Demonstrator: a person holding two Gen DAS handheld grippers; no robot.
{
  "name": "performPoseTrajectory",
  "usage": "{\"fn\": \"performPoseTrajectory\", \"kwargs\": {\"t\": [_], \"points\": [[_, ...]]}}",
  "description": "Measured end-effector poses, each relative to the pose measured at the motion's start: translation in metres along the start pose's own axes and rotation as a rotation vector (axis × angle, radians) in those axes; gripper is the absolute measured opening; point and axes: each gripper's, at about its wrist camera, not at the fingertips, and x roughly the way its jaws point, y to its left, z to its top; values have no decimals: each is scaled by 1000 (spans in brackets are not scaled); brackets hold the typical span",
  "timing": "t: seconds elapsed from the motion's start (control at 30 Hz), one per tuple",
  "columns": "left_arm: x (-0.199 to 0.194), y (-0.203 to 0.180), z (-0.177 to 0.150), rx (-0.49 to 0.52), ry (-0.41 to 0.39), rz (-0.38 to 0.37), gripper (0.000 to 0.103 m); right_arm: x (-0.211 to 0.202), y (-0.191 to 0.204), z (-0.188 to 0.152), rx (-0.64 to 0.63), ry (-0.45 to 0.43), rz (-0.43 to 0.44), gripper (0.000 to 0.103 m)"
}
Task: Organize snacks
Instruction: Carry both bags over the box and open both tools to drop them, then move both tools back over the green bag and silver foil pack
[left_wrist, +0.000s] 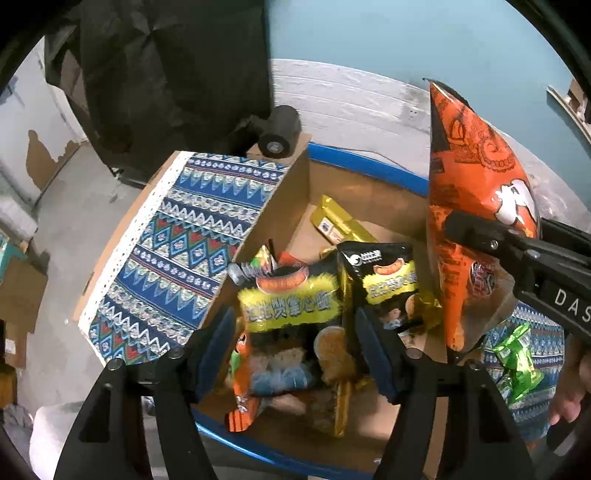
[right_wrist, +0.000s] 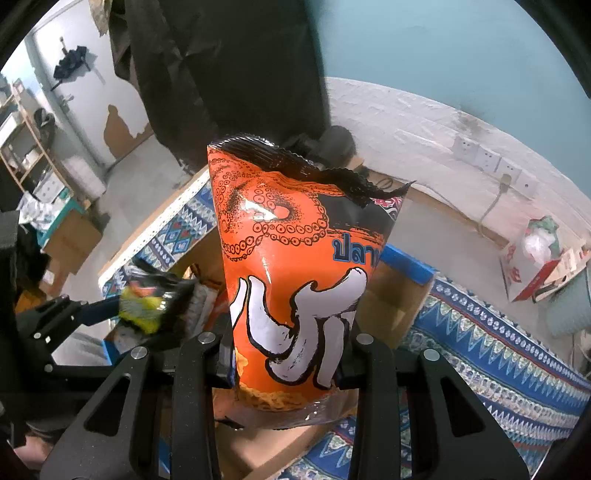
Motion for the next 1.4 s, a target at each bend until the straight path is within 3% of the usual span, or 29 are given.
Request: {"fn": "performPoseTrajectory", "kwargs": {"t": [0.4,0.53,0.63,0.87,1.4], "points": [[-9,13,7,1,-43,66,81,12,14,3,-34,33,25,38],[-10,13,7,4,-43,68,81,9,17,2,-51,29,32,57],[-12,12,7,6,-46,71,81,1,20,2,-68,12,15,60],[-18,-3,6,37,-57,36,81,-17,10,-3,-66,-2,-20,70],[-29,-69,-5,182,-64,-51,81,-59,-44,-51,-43,38,-133,75]]}}
